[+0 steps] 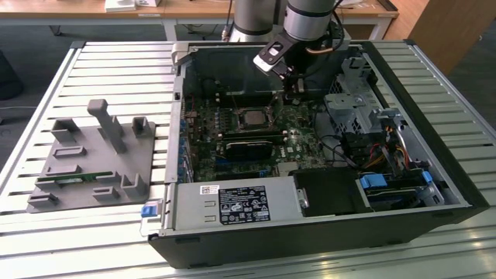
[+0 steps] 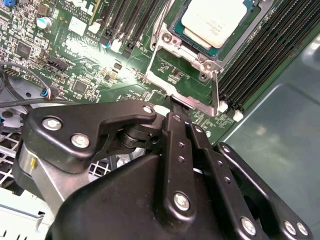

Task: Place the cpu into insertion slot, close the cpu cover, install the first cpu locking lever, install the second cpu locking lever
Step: 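Close the cpu cover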

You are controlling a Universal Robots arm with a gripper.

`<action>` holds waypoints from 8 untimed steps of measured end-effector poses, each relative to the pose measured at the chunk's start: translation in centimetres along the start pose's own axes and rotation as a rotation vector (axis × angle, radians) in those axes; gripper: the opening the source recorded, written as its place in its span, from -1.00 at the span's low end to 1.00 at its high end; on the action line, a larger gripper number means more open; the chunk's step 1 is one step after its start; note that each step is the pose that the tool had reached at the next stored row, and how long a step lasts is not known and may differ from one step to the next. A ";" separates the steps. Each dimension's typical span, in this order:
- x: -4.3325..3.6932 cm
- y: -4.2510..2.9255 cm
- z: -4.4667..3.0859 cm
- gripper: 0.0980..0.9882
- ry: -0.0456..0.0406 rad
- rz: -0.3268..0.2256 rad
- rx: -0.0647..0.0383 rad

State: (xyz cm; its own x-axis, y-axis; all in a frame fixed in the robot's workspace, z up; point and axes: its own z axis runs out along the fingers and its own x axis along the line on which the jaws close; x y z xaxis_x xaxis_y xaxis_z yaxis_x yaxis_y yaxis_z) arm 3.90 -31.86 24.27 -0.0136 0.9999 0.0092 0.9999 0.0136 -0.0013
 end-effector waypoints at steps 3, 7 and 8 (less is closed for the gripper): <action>0.00 -0.13 0.00 -0.98 0.0000 0.000 0.000; 0.00 -0.31 0.00 -0.98 0.0000 0.000 0.000; 0.01 -0.35 0.00 -0.98 0.0000 0.000 0.000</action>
State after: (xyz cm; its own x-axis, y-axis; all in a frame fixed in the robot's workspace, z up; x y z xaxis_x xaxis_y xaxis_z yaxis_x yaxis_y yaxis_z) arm 3.55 -31.86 24.27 -0.0136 0.9999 0.0092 0.9999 0.0137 -0.0013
